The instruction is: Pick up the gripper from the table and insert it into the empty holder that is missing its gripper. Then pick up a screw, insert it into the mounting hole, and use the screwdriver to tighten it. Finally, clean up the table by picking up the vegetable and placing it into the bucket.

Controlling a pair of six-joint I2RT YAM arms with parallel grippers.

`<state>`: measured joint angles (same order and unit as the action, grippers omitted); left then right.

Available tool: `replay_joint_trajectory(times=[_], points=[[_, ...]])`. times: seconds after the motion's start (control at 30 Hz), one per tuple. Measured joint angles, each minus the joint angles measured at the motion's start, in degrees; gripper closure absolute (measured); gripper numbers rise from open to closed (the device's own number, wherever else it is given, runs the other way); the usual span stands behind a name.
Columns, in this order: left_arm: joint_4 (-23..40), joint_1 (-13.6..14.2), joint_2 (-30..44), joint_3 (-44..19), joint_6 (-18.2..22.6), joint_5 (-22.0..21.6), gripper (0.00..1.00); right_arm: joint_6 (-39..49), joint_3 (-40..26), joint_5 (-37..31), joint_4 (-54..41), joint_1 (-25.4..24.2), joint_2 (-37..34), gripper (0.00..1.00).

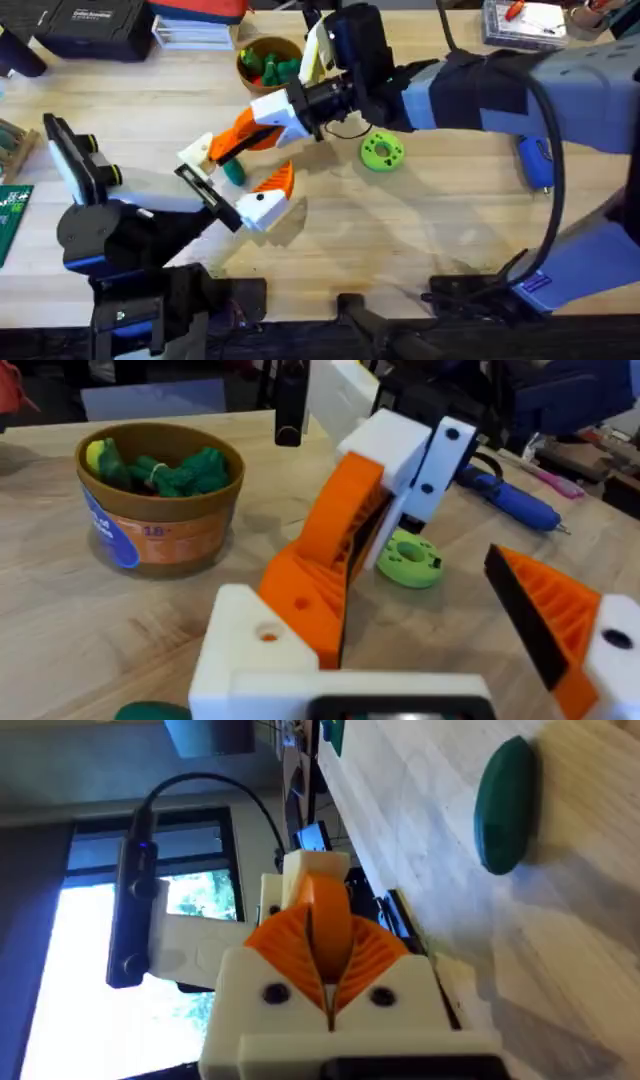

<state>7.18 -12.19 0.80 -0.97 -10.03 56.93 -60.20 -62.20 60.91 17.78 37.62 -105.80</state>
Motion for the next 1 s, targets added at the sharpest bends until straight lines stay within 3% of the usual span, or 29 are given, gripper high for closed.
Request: replay_joint_trajectory(times=[0.2, 0.57, 1.0], points=[[0.3, 0.0, 0.0, -0.2, -0.3, 3.1, 0.014, 3.0, -0.6, 2.3, -5.7, -1.3, 0.7, 0.992], [0.6, 0.0, 0.0, -0.2, -0.3, 5.9, 0.014, 5.0, -0.6, 4.8, -7.3, -1.9, 0.7, 0.992], [1.5, 0.0, 0.0, -0.2, -0.3, 12.3, 0.014, 9.9, -0.6, 8.6, -13.6, -3.6, 0.7, 0.992]])
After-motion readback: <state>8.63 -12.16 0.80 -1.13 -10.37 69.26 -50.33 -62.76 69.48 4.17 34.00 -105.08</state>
